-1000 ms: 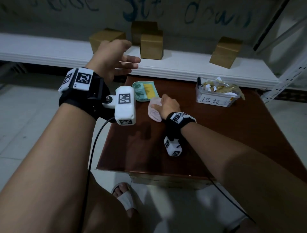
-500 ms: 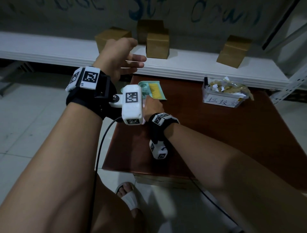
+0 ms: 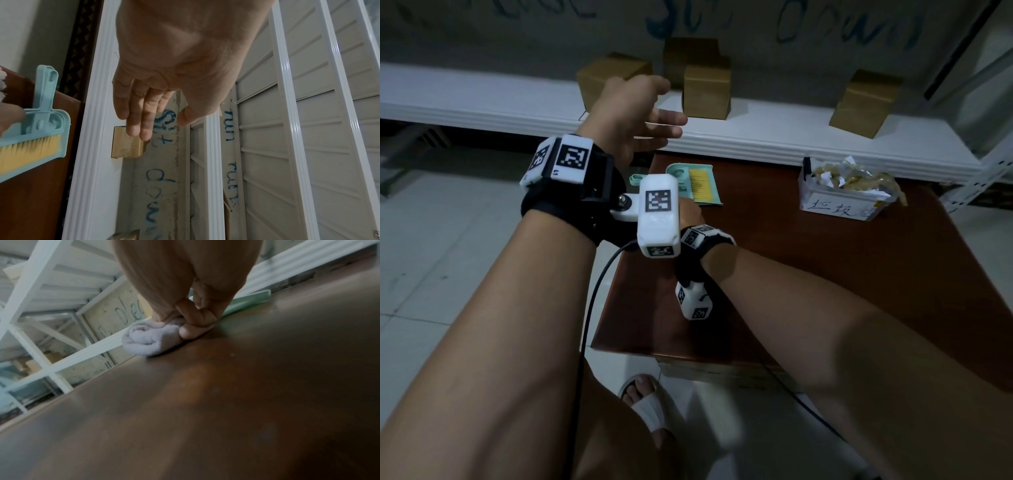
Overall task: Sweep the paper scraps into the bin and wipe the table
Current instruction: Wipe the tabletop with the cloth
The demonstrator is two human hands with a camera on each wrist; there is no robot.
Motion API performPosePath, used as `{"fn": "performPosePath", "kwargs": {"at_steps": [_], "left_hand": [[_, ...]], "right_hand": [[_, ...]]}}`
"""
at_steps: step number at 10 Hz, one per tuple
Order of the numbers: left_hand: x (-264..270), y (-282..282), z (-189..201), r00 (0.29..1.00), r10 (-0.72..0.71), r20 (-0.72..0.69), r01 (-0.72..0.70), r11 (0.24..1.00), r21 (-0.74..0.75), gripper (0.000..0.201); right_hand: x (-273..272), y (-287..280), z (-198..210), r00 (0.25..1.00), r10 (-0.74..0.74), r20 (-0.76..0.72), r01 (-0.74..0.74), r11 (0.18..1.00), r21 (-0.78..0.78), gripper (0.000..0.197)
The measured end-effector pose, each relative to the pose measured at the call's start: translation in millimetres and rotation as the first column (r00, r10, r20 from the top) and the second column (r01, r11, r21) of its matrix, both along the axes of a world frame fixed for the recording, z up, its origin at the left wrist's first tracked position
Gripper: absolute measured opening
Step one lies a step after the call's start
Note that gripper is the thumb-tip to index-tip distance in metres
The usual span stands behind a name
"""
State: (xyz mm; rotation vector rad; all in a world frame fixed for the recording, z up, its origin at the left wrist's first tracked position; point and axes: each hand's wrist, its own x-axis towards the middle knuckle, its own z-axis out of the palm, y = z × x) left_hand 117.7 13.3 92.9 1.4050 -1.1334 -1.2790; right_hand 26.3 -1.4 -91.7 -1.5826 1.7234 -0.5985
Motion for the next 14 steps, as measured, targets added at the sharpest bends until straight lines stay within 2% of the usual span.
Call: {"fn": "performPosePath", "kwargs": {"at_steps": [1, 2, 3, 5, 6, 9, 12, 14], "left_hand": [[0.2, 0.4, -0.3, 1.0, -0.001, 0.01, 0.001, 1.0, 0.001, 0.048], [-1.4, 2.4, -0.7, 1.0, -0.006, 0.024, 0.006, 1.0, 0.004, 0.048], [-3.3, 5.3, -0.4, 0.999, -0.009, 0.04, 0.009, 1.0, 0.008, 0.043], [-6.6, 5.8, -1.4, 0.998, -0.023, 0.058, 0.022, 1.0, 0.011, 0.04], [-10.4, 5.4, -1.1, 0.998, -0.034, 0.054, 0.033, 0.999, 0.017, 0.041], [-27.7, 5.8, -4.7, 0.997, -0.05, 0.057, 0.049, 0.999, 0.021, 0.051], [-40.8, 8.1, -5.3, 0.996, -0.064, 0.064, 0.062, 0.998, 0.028, 0.047], [-51.2, 7.5, -8.2, 0.996, -0.071, 0.052, 0.069, 0.997, 0.042, 0.044]], "right_hand": [[-4.5, 10.1, 8.4, 0.993, 0.035, -0.109, -0.038, 0.999, -0.028, 0.033], [-7.4, 5.0, 4.6, 0.99, 0.053, -0.129, -0.059, 0.997, -0.04, 0.037], [-6.0, 2.3, 6.6, 0.987, 0.033, -0.155, -0.035, 0.999, -0.011, 0.034], [-21.1, -1.4, -5.2, 0.956, 0.03, -0.292, -0.054, 0.996, -0.074, 0.031], [-38.1, -4.2, -9.9, 0.954, 0.021, -0.298, -0.05, 0.995, -0.091, 0.039], [-114.6, 0.9, -11.8, 0.946, -0.092, -0.312, 0.067, 0.994, -0.09, 0.047], [-214.2, 12.7, -15.7, 0.896, -0.217, -0.387, 0.177, 0.975, -0.136, 0.042], [-286.7, 29.0, -19.9, 0.857, -0.247, -0.452, 0.21, 0.969, -0.131, 0.049]]}}
